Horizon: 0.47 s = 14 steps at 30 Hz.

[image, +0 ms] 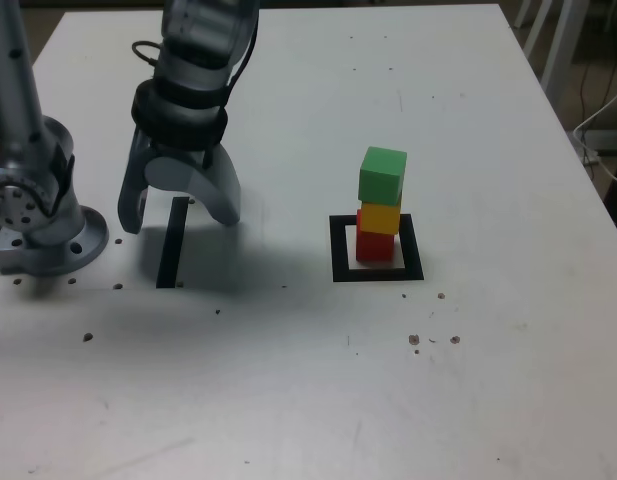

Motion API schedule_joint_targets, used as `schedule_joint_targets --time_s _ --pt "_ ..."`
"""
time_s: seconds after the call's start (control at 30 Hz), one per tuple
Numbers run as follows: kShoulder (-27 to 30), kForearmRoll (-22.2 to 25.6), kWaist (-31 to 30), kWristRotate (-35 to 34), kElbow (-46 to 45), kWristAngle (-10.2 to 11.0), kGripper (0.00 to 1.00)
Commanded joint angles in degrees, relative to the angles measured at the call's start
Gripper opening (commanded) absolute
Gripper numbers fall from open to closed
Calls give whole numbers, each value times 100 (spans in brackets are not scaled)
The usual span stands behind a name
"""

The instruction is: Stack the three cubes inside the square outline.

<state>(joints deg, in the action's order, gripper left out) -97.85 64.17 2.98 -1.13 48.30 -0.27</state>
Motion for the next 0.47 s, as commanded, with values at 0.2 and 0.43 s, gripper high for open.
schedule_joint_targets --time_s 0.2,0.43 --pt "-57 -140 136 107 -119 9 99" --pt "-40 -130 141 113 -106 5 99"
